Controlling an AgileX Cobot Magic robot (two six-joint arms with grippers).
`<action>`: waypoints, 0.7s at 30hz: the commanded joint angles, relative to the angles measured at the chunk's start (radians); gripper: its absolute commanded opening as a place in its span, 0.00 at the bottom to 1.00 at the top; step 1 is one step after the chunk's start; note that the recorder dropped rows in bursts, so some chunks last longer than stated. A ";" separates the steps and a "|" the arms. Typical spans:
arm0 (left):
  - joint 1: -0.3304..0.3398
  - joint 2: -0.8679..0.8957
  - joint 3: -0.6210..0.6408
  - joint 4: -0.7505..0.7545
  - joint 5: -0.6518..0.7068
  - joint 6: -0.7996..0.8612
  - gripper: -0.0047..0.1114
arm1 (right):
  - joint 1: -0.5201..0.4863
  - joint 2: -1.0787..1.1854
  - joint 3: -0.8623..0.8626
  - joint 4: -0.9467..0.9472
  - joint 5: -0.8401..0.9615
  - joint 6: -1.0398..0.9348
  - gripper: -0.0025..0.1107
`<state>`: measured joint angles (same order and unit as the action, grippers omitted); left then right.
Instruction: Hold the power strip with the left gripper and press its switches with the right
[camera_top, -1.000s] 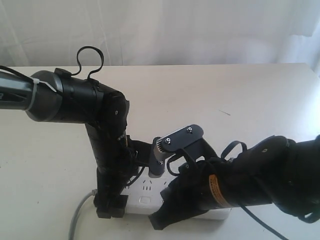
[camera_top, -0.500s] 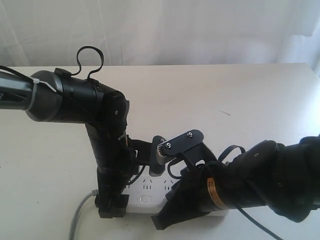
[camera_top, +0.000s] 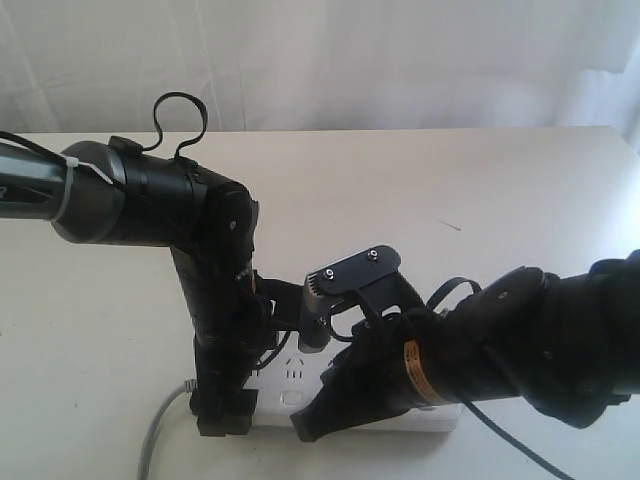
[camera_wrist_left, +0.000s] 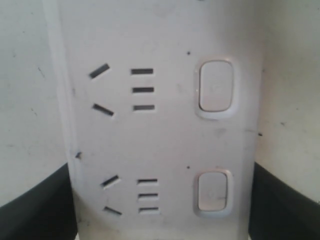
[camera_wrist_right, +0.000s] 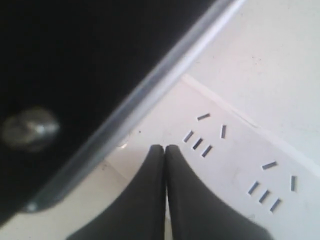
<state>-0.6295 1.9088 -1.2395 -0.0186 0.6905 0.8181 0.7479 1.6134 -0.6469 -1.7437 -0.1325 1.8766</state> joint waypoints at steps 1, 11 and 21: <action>0.000 -0.015 0.007 -0.019 0.037 -0.014 0.04 | 0.002 0.081 -0.004 -0.001 -0.005 0.012 0.02; 0.000 -0.015 0.007 -0.010 0.062 -0.012 0.04 | 0.002 0.111 0.018 -0.001 -0.054 0.012 0.02; 0.000 -0.015 0.007 -0.006 0.058 -0.012 0.04 | 0.000 0.105 0.067 -0.001 0.046 0.012 0.02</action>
<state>-0.6295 1.9107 -1.2354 -0.0149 0.6947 0.8064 0.7498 1.6778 -0.6317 -1.7063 -0.1555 1.8844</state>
